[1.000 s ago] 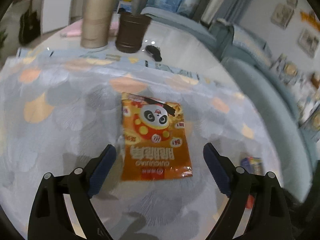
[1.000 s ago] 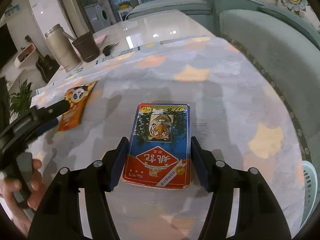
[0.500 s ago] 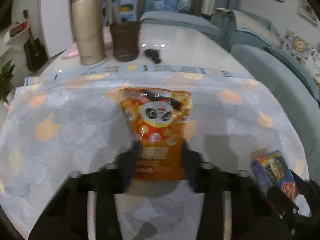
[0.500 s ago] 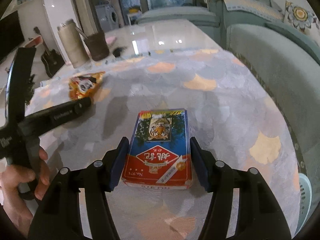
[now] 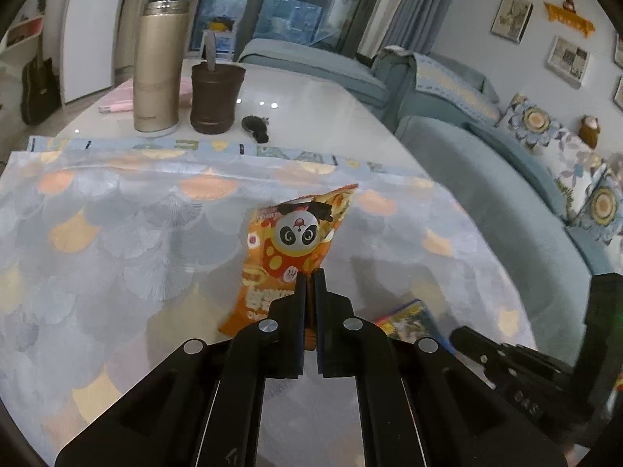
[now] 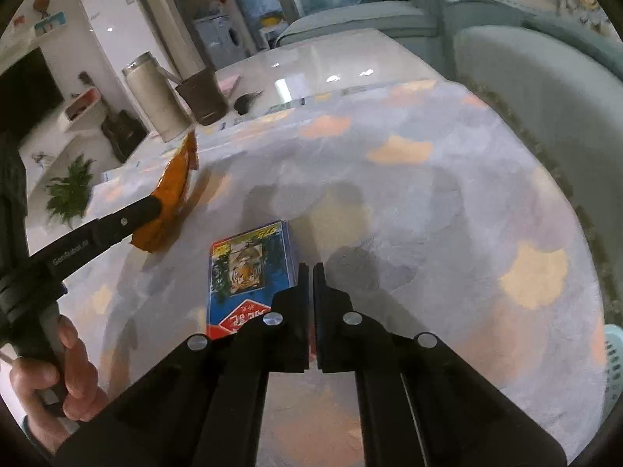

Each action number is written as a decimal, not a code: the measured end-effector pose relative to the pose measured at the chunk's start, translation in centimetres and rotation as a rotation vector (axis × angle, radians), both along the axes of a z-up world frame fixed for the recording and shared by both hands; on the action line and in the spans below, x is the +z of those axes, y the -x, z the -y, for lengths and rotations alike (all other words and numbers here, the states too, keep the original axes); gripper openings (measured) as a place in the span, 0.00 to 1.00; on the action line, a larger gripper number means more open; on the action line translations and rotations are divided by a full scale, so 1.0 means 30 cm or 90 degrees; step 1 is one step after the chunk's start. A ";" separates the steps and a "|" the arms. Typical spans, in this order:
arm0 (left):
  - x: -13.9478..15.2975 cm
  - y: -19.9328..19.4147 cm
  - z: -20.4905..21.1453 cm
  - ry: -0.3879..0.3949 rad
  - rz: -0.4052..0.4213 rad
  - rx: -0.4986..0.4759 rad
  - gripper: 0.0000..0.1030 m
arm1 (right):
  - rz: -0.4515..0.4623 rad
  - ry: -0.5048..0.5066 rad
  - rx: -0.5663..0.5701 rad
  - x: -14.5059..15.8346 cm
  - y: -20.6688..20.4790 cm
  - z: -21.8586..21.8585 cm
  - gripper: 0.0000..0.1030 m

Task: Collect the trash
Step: 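Carry the snack bag and card box to the wastebasket and open both grippers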

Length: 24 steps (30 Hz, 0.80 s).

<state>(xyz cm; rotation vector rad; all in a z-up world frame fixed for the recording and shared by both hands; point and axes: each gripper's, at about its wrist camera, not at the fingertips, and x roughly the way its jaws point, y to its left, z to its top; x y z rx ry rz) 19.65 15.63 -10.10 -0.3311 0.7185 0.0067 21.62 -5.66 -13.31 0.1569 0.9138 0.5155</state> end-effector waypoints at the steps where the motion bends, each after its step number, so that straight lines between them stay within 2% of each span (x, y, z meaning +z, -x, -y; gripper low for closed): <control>1: 0.006 0.011 -0.001 0.003 0.007 -0.001 0.02 | 0.007 -0.009 -0.006 0.007 0.003 0.011 0.05; 2: 0.009 0.020 -0.002 0.006 0.014 -0.001 0.02 | 0.012 -0.013 -0.007 0.010 0.004 0.016 0.19; 3: 0.011 0.025 -0.003 0.010 0.017 -0.003 0.02 | 0.011 -0.009 -0.009 0.013 0.006 0.017 0.53; 4: 0.011 0.031 -0.003 0.012 0.017 -0.005 0.02 | 0.007 -0.002 -0.009 0.014 0.009 0.012 0.69; 5: 0.012 0.038 -0.003 0.014 0.018 -0.007 0.02 | 0.013 -0.001 -0.004 0.021 0.017 0.006 0.73; 8: 0.030 0.076 -0.017 0.023 0.028 -0.012 0.02 | 0.009 0.001 0.034 0.034 0.030 -0.027 0.73; 11: 0.055 0.111 -0.037 0.043 0.042 -0.014 0.02 | -0.023 0.046 0.074 0.019 0.015 -0.093 0.73; 12: 0.068 0.124 -0.043 0.049 0.048 -0.014 0.02 | -0.035 0.079 0.092 0.013 0.008 -0.130 0.73; 16: 0.114 0.166 -0.052 0.062 0.067 -0.017 0.02 | -0.044 0.152 0.118 -0.010 -0.011 -0.218 0.73; 17: 0.121 0.172 -0.051 0.061 0.069 -0.019 0.02 | -0.035 0.177 0.114 -0.010 -0.012 -0.237 0.68; 18: 0.133 0.181 -0.049 0.059 0.072 -0.021 0.02 | -0.028 0.198 0.113 -0.010 -0.012 -0.253 0.55; 19: 0.143 0.186 -0.047 0.057 0.074 -0.023 0.02 | -0.023 0.217 0.112 -0.005 -0.010 -0.263 0.55; 21: 0.165 0.201 -0.036 0.056 0.079 -0.028 0.02 | -0.030 0.201 0.111 0.001 -0.004 -0.251 0.55; 24: 0.209 0.231 0.000 0.039 0.087 -0.043 0.02 | -0.009 0.168 0.088 0.046 0.036 -0.185 0.55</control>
